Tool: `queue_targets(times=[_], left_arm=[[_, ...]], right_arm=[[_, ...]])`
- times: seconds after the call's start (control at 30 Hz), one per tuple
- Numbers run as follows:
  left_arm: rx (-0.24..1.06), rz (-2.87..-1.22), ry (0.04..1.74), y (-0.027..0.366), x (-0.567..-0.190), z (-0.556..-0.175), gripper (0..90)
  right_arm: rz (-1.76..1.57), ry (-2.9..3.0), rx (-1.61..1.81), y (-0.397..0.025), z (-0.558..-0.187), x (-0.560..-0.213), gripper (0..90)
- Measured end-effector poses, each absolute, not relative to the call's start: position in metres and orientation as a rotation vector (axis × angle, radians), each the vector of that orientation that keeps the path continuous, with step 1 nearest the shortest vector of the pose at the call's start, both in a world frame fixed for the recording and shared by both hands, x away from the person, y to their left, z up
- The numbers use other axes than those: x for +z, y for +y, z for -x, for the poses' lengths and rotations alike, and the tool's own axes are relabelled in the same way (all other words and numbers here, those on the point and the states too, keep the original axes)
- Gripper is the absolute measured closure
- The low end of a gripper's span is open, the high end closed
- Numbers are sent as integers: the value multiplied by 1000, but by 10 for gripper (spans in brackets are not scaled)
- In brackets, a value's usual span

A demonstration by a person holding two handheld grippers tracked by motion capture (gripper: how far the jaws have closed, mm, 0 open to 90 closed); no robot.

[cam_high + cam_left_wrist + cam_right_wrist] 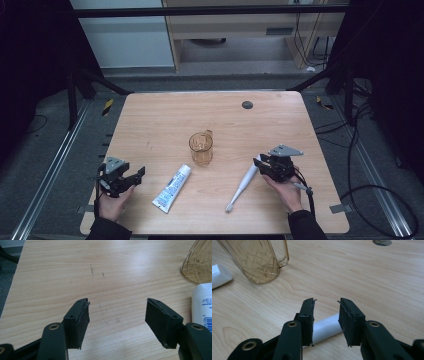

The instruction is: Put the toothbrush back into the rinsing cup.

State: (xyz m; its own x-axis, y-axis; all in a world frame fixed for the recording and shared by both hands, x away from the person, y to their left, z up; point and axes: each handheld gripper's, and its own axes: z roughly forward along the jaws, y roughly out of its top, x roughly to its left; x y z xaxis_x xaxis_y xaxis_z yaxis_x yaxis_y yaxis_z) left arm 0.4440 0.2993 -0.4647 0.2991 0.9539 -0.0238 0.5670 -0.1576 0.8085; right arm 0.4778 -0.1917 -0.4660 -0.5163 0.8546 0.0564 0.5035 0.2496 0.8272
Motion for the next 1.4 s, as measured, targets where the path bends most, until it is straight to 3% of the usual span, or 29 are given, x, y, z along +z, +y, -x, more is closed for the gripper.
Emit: queue_targets(times=[0.57, 1.4], left_arm=[[666, -1839, 1360, 298, -465, -445, 366], [664, -1836, 1364, 299, -465, -445, 375]], right_arm=[[-1279, 2144, 1092, -184, -514, -483, 763], [-1303, 2184, 987, -190, -515, -486, 897]])
